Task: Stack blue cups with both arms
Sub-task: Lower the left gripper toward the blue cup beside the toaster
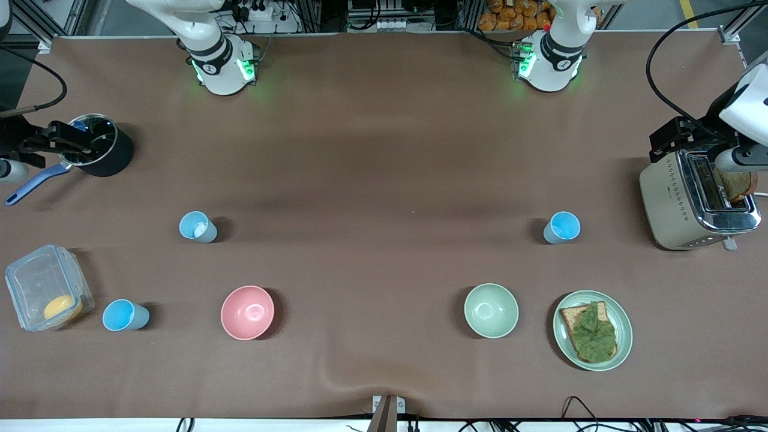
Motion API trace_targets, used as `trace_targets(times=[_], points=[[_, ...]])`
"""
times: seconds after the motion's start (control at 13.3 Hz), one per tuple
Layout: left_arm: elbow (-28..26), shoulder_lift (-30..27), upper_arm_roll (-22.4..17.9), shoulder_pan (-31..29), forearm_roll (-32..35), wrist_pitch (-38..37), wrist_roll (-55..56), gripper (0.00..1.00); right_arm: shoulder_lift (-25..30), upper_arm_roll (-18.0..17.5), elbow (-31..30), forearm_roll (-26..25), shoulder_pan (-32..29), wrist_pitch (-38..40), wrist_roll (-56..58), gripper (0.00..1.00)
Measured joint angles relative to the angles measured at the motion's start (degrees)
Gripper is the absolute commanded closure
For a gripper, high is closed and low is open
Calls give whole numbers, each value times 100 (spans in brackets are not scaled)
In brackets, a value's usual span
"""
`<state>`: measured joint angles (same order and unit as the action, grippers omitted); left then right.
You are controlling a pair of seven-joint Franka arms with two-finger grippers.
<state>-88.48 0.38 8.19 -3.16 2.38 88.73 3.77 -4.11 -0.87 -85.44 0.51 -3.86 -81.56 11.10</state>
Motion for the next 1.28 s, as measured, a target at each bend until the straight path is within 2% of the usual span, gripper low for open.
trace_targets(times=[0.53, 0.9, 1.05, 1.28], points=[[-14, 51, -10, -220, -223, -13, 0, 0, -30, 0, 0, 3, 0, 0, 0, 0], [-113, 568, 50, -212, -226, 24, 0, 0, -34, -1, -2, 3, 0, -1, 0, 0], [-371, 656, 73, -198, -236, 271, 0, 0, -36, 0, -3, 3, 0, -1, 0, 0], [-1049, 646, 82, -198, -236, 896, 6, 0, -50, 0, -4, 3, 0, -1, 0, 0]])
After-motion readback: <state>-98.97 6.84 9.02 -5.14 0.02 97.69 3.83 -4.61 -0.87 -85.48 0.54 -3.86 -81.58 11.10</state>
